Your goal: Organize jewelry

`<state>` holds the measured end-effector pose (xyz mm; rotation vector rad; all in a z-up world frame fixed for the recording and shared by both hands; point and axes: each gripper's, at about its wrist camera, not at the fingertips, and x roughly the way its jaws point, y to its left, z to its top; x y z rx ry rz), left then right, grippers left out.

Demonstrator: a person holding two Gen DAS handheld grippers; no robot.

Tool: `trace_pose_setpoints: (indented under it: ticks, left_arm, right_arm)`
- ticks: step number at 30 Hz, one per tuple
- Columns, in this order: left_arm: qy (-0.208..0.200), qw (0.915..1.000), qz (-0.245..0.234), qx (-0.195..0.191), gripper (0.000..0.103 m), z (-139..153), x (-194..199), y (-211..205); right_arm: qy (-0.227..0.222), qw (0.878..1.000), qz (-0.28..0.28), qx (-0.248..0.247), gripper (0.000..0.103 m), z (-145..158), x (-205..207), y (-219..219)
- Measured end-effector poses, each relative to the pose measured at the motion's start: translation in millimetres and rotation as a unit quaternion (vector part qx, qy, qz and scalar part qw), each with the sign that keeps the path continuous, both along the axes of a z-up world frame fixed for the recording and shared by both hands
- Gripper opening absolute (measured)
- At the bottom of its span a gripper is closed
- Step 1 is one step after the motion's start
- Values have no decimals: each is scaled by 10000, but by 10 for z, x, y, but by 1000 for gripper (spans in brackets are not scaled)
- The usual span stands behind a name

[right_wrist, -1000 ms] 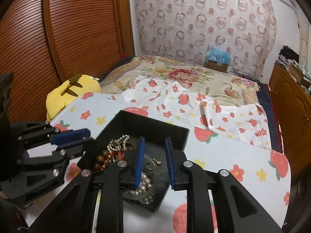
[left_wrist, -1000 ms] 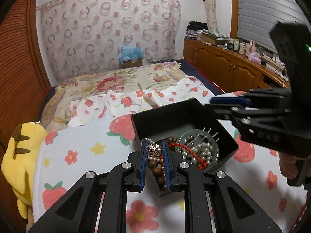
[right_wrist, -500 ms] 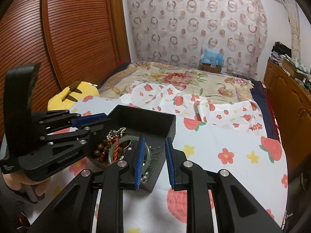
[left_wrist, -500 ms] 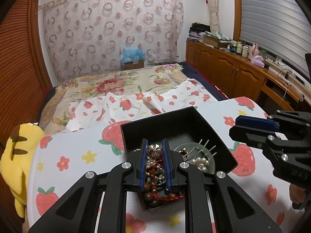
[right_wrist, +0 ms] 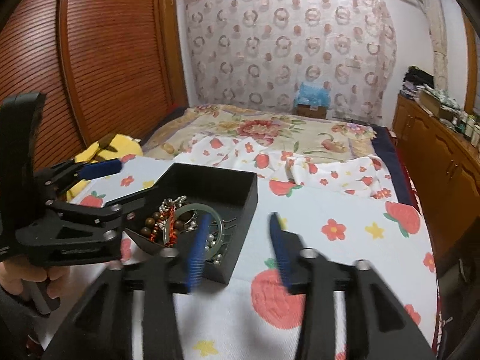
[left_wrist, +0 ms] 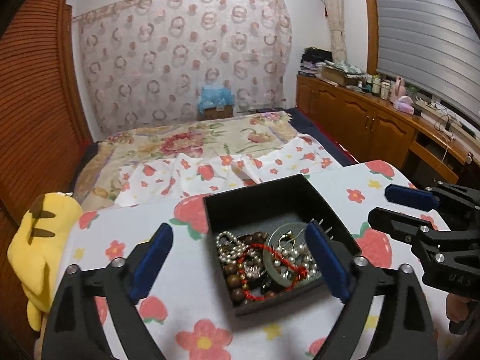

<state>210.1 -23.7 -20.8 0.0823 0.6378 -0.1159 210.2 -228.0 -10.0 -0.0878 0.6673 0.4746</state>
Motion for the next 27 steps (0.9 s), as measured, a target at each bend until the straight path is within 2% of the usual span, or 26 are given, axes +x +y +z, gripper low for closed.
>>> trace_pose_setpoints:
  ticks: [1,3,6,11,22,27]
  left_arm:
    - [-21,10000,44,5,89,13,-45,10]
    - [-86,9999,135,18,95,48,-141,33]
    - [-170,9997,174,24,95,83,-332,59]
    - [-232,9993,280,53,95,64,-669,121]
    - [-167,9988,392,-251,95,41,-1162,244]
    - [-251,9981,499,-241,95,110,-1333,273]
  right_arm:
    - [-16,10000,-22,7,53,2,-27,-9]
    - [-105,9999,-106,12,66,12,-112,-27]
    - [-216,9996,-178,69,82,40,-233,-56]
    - [-400,9987,-268,194,99,74,-485,-110]
    - [-767,9951,-570,271,101,186,-1058,-209]
    - [-851,9931,-736,320,101,234,-1220,-271]
